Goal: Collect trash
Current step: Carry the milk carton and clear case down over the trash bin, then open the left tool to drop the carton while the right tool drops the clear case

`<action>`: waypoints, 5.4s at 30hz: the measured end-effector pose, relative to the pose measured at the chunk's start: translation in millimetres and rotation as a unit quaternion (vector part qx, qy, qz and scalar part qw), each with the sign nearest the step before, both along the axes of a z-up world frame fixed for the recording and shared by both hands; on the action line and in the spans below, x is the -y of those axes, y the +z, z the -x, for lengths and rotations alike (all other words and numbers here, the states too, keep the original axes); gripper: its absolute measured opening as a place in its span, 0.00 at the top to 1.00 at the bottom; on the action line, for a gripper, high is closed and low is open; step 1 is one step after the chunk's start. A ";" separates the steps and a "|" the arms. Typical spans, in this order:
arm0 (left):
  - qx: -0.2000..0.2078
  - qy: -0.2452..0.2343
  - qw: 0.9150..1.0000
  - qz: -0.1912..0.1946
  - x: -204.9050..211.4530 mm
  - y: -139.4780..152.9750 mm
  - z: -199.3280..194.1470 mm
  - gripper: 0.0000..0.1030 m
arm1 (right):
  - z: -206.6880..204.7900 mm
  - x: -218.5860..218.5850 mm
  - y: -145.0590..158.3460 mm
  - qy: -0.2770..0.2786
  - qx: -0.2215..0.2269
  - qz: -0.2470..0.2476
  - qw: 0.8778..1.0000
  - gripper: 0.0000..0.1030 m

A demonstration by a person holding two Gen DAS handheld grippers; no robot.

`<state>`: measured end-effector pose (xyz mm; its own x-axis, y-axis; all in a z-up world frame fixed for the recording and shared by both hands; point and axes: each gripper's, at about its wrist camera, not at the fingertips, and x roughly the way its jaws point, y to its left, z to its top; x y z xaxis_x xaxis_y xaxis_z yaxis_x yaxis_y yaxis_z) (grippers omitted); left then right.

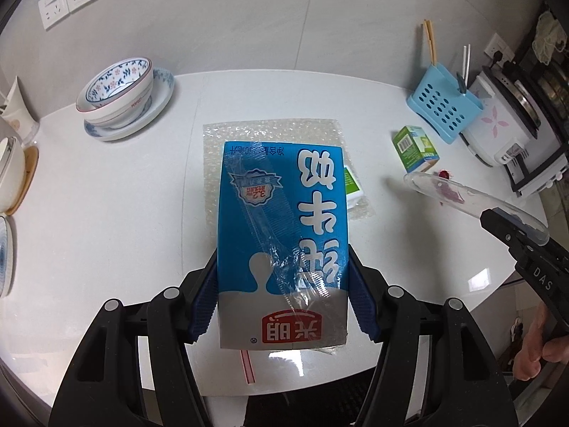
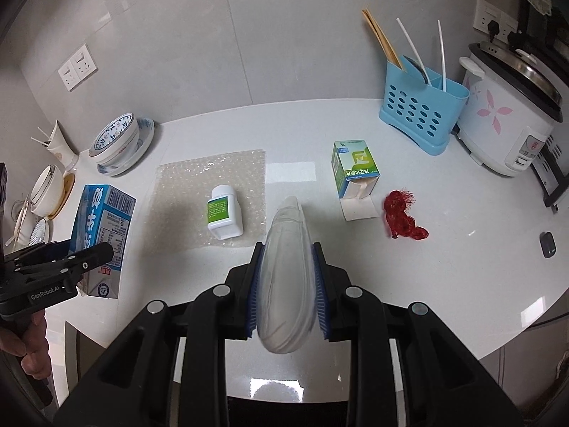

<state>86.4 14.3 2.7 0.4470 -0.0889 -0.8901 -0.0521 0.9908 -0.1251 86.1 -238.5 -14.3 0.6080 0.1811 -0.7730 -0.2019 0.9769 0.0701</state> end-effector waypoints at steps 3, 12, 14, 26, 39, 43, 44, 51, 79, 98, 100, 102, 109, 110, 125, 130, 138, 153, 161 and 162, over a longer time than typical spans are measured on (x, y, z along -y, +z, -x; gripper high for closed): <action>0.002 -0.004 1.000 0.003 3.8 2.8 6.7 0.39 | 7.9 2.4 1.2 -0.001 0.002 -0.004 1.000 0.76; -0.002 -0.012 1.000 0.010 15.8 2.1 27.3 0.40 | 29.1 12.0 -3.8 -0.008 -0.003 -0.014 1.000 0.76; -0.003 -0.016 1.000 0.011 19.5 2.7 32.9 0.40 | 34.5 13.5 -3.5 -0.007 -0.002 -0.016 1.000 0.76; -0.002 -0.039 0.999 0.019 48.6 -2.0 68.7 0.40 | 70.3 23.7 -9.7 0.000 -0.002 -0.024 1.000 0.76; -0.007 -0.033 0.999 0.020 69.2 -10.5 96.8 0.40 | 99.2 35.7 -19.1 0.017 -0.010 -0.031 0.999 0.76; -0.008 -0.029 0.999 0.019 74.2 -14.8 108.4 0.40 | 110.2 40.9 -21.3 0.022 -0.011 -0.034 0.999 0.76; -0.009 -0.027 0.999 0.021 75.3 -16.3 111.0 0.40 | 113.0 42.1 -22.2 0.023 -0.012 -0.035 0.999 0.76; -0.014 -0.021 0.999 0.023 86.2 -27.4 137.3 0.40 | 135.5 52.5 -31.3 0.033 -0.020 -0.039 0.999 0.76; -0.036 -0.009 0.998 0.042 128.1 -81.0 221.1 0.40 | 236.5 91.6 -75.3 0.111 -0.045 -0.054 0.991 0.76; -0.094 -0.003 0.995 0.031 147.9 -175.9 230.4 0.40 | 242.1 102.2 -166.4 0.103 -0.116 -0.021 0.988 0.76; -0.097 -0.002 0.995 0.037 147.8 -187.7 226.3 0.40 | 237.1 102.3 -176.4 0.100 -0.122 -0.019 0.987 0.76; -0.095 -0.005 0.995 0.033 149.2 -196.5 223.6 0.40 | 232.1 102.0 -185.6 0.097 -0.127 -0.013 0.987 0.76; -0.106 0.000 0.994 0.031 149.6 -222.2 216.9 0.40 | 218.6 104.9 -203.8 0.087 -0.142 -0.008 0.986 0.76; -0.108 -0.002 0.994 0.032 150.8 -226.1 215.8 0.40 | 217.3 105.9 -205.5 0.085 -0.144 -0.007 0.986 0.76; -0.092 -0.026 0.995 0.033 154.2 -228.5 205.3 0.30 | 208.1 101.6 -208.4 0.075 -0.153 0.005 0.985 0.76; -0.074 -0.025 0.996 0.034 151.6 -217.6 207.2 0.14 | 210.6 101.7 -207.8 0.073 -0.150 0.002 0.986 0.76; -0.062 -0.012 0.997 0.036 145.8 -202.2 210.2 0.06 | 210.1 97.8 -207.2 0.077 -0.151 0.000 0.986 0.76; -0.058 0.021 0.998 0.031 108.7 -184.5 219.5 0.06 | 199.5 59.0 -225.1 0.110 -0.165 0.019 0.980 0.76; -0.060 0.036 0.997 0.027 91.7 -181.5 225.0 0.06 | 196.7 37.1 -234.5 0.133 -0.171 0.033 0.976 0.76; -0.061 0.038 0.997 0.027 89.3 -181.6 225.6 0.06 | 196.5 34.9 -234.6 0.134 -0.170 0.035 0.976 0.76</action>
